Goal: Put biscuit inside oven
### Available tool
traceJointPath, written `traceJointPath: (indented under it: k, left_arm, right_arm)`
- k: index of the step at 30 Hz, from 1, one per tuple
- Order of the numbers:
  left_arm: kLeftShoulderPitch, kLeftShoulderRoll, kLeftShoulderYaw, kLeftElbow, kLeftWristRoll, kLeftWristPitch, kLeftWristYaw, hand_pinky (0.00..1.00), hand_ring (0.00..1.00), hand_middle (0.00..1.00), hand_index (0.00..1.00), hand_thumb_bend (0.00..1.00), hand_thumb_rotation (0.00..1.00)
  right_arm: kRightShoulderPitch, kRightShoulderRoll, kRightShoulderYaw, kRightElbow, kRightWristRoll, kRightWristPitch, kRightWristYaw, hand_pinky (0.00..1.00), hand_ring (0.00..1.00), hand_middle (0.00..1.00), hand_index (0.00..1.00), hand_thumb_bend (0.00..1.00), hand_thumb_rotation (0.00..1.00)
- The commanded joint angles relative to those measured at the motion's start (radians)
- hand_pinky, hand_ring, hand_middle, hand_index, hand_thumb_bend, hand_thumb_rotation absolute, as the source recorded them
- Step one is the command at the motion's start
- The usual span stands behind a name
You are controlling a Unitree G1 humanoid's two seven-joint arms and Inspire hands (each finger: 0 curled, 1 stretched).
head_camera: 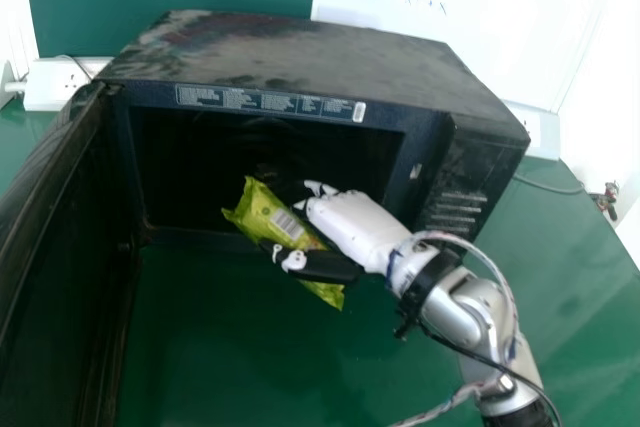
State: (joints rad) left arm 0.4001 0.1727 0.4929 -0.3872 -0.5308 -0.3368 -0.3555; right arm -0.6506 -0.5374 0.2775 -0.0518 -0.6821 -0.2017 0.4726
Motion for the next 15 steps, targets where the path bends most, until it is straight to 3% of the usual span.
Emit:
traceJointPath:
  k: [1,15]
  left_arm:
    - [0.012,-0.005,-0.003,-0.007,-0.005,0.002,0.001,0.72,0.82,0.9,0.92,0.85,1.0]
    - [0.007,-0.007,0.001,-0.004,0.006,0.002,0.011,0.62,0.81,0.92,0.94,0.84,1.0]
  right_arm:
    - [-0.036,0.014,0.005,0.015,-0.004,0.009,-0.012,0.18,0.44,0.49,0.27,0.5,0.0]
    - [-0.187,0.079,0.059,0.273,-0.078,0.042,-0.102,0.17,0.44,0.49,0.26,0.5,0.0]
